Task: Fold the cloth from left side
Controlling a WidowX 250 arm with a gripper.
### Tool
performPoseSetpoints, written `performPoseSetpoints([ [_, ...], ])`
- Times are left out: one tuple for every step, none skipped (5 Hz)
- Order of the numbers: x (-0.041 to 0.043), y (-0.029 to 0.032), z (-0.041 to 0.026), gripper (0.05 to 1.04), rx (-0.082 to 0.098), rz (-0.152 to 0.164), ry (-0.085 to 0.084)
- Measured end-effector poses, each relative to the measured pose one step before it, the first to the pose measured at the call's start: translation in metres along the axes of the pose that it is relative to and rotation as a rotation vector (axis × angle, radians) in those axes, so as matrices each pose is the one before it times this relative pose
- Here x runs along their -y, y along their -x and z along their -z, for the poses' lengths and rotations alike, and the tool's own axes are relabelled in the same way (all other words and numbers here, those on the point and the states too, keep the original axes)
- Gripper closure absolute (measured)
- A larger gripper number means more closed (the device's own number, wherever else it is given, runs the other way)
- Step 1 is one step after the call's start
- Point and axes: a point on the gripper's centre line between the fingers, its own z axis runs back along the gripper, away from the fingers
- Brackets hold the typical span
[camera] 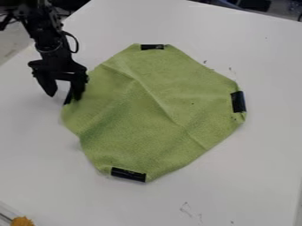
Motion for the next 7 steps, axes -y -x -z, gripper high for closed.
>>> performPoseSetpoints([
  [-0.00019, -0.00263, -0.00084, 0.462, -0.0080, 0.0180, 0.0055],
  [0.00577, 0.00235, -0.00214, 0.750, -0.0299, 0.0164, -0.0168],
  [-0.00015, 0.00043, -0.03463, 0.936, 0.0243, -0.0001, -0.0626],
  [0.01723, -0.00284, -0.03355, 1.014, 0.0166, 0.0119, -0.0715],
  [0.03620, -0.00170, -0.01560, 1.021, -0.0104, 0.0125, -0.0356],
  [0.04745, -0.01355, -0.01979, 1.021, 0.0407, 0.0124, -0.0088],
  [0.05209, -0.00984, -0.00365, 1.021, -0.0163, 0.0213, -0.0153],
])
